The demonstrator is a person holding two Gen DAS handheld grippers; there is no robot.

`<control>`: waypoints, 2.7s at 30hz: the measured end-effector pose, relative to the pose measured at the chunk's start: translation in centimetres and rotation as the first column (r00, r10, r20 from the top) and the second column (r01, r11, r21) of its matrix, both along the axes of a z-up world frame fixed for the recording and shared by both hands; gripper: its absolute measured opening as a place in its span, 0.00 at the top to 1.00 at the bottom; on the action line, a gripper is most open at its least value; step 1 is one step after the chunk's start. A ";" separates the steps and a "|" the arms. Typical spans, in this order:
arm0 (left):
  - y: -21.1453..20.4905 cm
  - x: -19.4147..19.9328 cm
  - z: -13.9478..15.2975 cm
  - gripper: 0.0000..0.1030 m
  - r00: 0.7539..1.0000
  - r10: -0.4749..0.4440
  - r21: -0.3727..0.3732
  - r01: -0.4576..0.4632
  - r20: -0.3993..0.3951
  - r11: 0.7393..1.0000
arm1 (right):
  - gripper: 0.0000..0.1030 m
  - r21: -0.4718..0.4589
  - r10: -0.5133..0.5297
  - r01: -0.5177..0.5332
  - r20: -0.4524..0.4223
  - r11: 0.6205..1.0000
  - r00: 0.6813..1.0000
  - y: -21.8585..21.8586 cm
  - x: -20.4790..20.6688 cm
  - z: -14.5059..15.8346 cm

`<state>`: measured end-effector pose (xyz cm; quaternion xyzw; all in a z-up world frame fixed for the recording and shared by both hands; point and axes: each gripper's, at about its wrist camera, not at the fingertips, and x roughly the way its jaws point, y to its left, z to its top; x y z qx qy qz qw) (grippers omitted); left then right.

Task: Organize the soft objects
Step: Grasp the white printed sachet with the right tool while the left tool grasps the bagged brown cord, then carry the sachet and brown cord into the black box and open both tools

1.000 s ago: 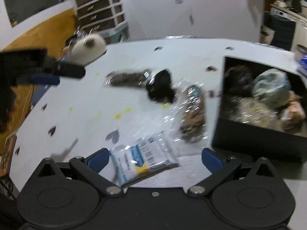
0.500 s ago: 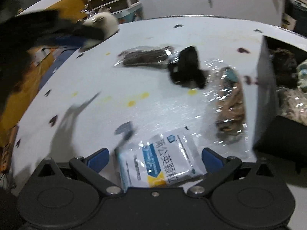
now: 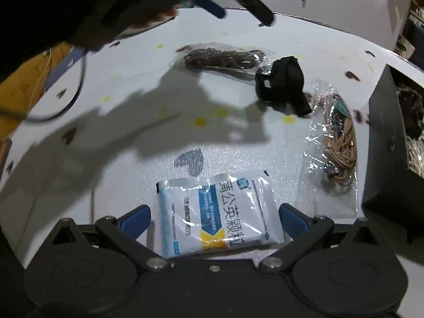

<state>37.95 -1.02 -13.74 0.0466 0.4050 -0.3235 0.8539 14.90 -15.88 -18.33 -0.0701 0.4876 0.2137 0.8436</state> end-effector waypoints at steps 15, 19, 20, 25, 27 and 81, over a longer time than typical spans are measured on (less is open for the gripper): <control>2.7 -0.6 -4.2 0.00 0.958 -0.051 -0.156 0.006 -0.281 0.988 | 0.00 -0.057 0.002 -0.001 0.022 0.998 1.000 0.8 0.2 -0.3; 3.1 -3.7 -4.2 0.00 0.938 -0.102 -0.186 0.042 -0.330 0.982 | 0.00 -0.053 0.010 -0.008 0.021 0.999 1.000 0.7 0.2 -0.3; 3.3 -4.4 -4.2 0.00 0.934 -0.114 -0.190 0.051 -0.339 0.981 | 0.02 -0.053 0.011 -0.010 0.021 0.999 1.000 0.6 0.3 -0.2; 2.3 -7.5 -4.2 0.00 0.921 -0.154 -0.169 0.098 -0.357 0.981 | 0.15 -0.050 0.000 0.002 0.028 0.999 1.000 -0.2 0.3 0.2; 1.4 -8.1 -4.0 0.00 0.932 -0.150 -0.114 0.118 -0.330 0.986 | 0.19 -0.048 -0.006 0.007 0.032 0.999 0.999 -0.5 0.2 0.3; -4.5 -17.4 6.9 0.66 0.925 0.367 -0.123 -0.377 -0.096 0.918 | 0.45 0.167 -0.264 0.229 0.234 0.959 0.936 -14.4 -2.1 10.7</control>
